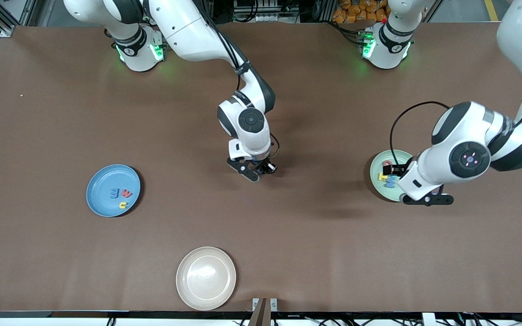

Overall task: Sort upper and lower case letters into plates
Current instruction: 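Carry the blue g to the blue plate while the left gripper withdraws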

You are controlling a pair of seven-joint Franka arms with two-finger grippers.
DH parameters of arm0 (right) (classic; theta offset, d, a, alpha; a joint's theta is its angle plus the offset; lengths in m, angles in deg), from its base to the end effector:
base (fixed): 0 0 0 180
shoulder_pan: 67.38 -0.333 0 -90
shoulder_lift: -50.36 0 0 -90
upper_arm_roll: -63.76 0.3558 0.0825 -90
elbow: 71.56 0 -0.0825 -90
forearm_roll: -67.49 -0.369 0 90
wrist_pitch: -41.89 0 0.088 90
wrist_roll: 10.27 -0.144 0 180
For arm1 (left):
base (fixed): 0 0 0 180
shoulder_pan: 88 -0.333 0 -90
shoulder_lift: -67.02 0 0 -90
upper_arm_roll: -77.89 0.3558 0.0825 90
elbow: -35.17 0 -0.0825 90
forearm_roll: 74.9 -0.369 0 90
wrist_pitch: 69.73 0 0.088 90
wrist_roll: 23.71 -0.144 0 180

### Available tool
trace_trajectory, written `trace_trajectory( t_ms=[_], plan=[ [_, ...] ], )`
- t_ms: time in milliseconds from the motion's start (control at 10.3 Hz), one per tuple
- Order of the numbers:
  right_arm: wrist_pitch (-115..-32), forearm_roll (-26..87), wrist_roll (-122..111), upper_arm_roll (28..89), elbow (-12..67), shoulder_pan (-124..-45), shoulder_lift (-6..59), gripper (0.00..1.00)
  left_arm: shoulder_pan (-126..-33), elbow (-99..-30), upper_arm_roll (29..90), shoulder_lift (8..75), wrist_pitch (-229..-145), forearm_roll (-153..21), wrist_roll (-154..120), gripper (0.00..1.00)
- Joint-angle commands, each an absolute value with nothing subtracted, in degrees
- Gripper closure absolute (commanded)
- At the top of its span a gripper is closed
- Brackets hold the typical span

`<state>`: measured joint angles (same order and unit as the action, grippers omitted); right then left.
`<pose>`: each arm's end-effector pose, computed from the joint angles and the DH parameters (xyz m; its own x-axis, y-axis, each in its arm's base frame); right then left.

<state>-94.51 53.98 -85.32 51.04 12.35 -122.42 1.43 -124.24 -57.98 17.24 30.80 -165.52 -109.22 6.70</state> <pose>0.5260 0.5327 0.1865 0.7931 -0.6090 0.0133 -0.6058 -0.7909 -0.0863 0.6246 -0.0919 0.3775 0.9810 -0.0038 -0.1941 -0.0310 -0.9901 -0.1369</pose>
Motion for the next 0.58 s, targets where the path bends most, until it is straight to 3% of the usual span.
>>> trace_trajectory(
  t_ms=[0, 485],
  plan=[
    [-93.90, 53.43, -84.72, 50.49, 10.62, -122.66, 1.05, 1.00, -124.39, -58.61, 16.46, 36.85, -163.60, -109.36, 4.94, 0.00],
    [-84.34, 53.43, -70.69, 49.70, 9.91, -117.05, 5.44, 1.00, -124.30, -56.34, 15.22, 41.26, -160.27, -107.96, 4.94, 0.00]
  ],
)
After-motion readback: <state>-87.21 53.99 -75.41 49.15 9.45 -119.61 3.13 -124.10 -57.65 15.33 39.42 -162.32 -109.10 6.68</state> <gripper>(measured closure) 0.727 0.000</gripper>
